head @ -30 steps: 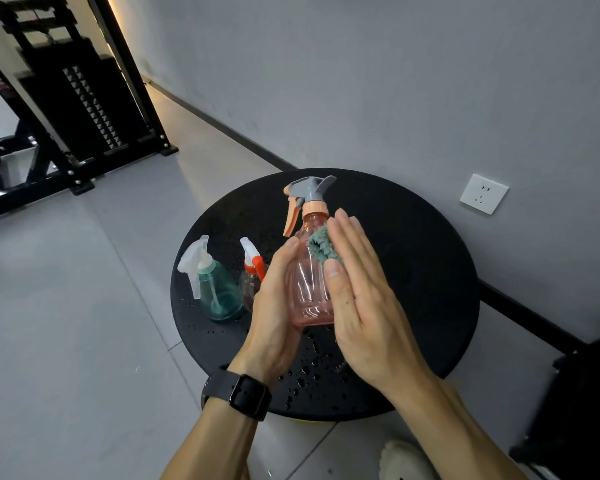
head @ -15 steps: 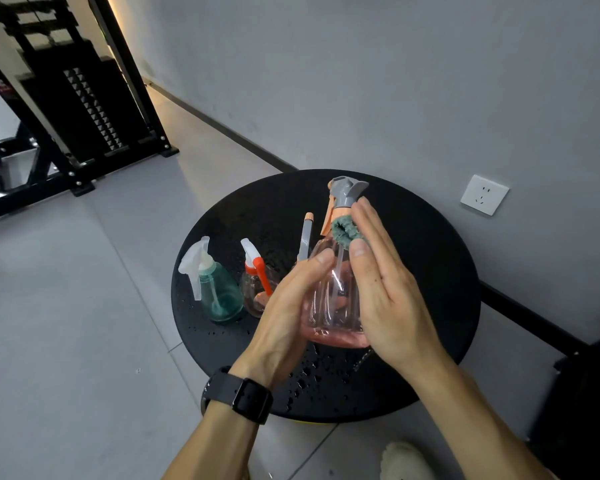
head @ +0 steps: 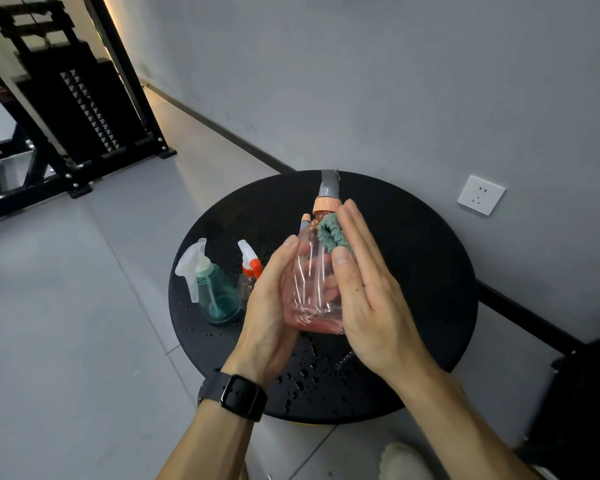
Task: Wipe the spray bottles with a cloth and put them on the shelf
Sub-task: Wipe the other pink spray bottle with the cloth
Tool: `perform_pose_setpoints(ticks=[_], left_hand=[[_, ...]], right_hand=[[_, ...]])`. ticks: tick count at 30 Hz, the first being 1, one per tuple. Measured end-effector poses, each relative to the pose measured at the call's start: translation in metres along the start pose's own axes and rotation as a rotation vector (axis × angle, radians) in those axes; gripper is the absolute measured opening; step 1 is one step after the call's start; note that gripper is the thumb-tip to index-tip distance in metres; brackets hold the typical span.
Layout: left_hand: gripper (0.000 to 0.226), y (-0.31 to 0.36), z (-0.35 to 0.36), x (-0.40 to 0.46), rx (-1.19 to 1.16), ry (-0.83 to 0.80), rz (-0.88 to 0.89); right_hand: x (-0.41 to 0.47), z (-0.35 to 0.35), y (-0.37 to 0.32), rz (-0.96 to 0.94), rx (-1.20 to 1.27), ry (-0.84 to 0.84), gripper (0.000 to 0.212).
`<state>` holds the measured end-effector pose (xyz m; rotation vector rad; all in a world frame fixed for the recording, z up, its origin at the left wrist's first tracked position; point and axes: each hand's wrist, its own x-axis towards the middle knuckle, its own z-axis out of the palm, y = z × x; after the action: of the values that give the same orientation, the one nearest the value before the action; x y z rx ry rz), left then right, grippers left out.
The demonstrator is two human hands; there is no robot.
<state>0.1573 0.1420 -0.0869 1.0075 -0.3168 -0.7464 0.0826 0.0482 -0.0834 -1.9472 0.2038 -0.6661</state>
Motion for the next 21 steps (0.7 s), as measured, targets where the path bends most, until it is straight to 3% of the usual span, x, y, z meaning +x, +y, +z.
perform_pose_setpoints(ticks=[7,15,21], left_hand=[[0.06,0.0,-0.004,-0.003,0.268,-0.065,-0.063],[0.048,0.001,0.0,-0.005,0.38,-0.136,-0.102],[0.044,-0.003,-0.001,-0.004,0.317,-0.028,-0.113]], right_hand=[[0.003,-0.009,0.001,0.014,0.026,0.012,0.046],[0.006,-0.016,0.003,0.069,-0.018,-0.026,0.045],[0.005,-0.009,0.002,0.06,-0.088,-0.078,0.051]])
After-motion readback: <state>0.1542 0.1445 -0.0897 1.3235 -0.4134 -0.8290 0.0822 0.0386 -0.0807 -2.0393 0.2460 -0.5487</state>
